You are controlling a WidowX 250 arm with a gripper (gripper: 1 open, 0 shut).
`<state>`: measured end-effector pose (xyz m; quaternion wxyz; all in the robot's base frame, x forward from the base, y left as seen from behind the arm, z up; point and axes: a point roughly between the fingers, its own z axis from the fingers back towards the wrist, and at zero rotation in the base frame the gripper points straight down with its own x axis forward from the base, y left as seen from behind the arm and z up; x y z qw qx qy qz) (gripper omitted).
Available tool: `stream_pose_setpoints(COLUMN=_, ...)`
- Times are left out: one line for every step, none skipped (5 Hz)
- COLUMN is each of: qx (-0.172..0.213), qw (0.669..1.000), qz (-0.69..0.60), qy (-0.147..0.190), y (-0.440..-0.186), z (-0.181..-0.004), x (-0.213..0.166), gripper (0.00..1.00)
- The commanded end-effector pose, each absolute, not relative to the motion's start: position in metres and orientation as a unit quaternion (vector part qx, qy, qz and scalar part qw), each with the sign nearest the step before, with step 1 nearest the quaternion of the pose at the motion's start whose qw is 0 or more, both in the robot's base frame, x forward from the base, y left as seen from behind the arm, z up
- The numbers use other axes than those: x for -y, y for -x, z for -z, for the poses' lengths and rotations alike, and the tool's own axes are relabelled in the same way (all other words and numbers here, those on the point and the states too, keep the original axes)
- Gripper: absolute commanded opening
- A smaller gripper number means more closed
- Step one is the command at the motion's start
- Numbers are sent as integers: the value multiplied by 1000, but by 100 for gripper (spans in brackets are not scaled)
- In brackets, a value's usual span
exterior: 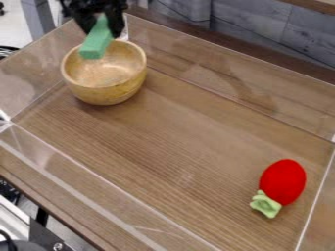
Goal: Remove the green stick from the brown bowl and put it on the table
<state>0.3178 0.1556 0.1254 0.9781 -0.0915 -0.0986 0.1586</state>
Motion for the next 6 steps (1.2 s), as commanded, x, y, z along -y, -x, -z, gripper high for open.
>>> stream_pose_setpoints(qx=133, qw=979, qz=-126, qy=86, y=-322, z=-156, x=-126, gripper=0)
stream_pose_setpoints(qx=125, qw=986, qz=-68, qy=87, y=-327, z=-149, x=-91, gripper=0)
stream_pose_setpoints(qx=116, qw=990, qz=2, qy=78, y=-328, z=-134, x=-57, gripper=0)
stream_pose_setpoints(qx=106, qw=989, qz=58, qy=80, y=-326, z=-121, x=-42, gripper=0)
stream_pose_setpoints(qx=102, qw=990, qz=68, qy=75, y=-324, z=-100, x=-35, gripper=0)
stream_pose_setpoints(qx=97, qw=990, qz=79, qy=72, y=-322, z=-79, x=-28, gripper=0)
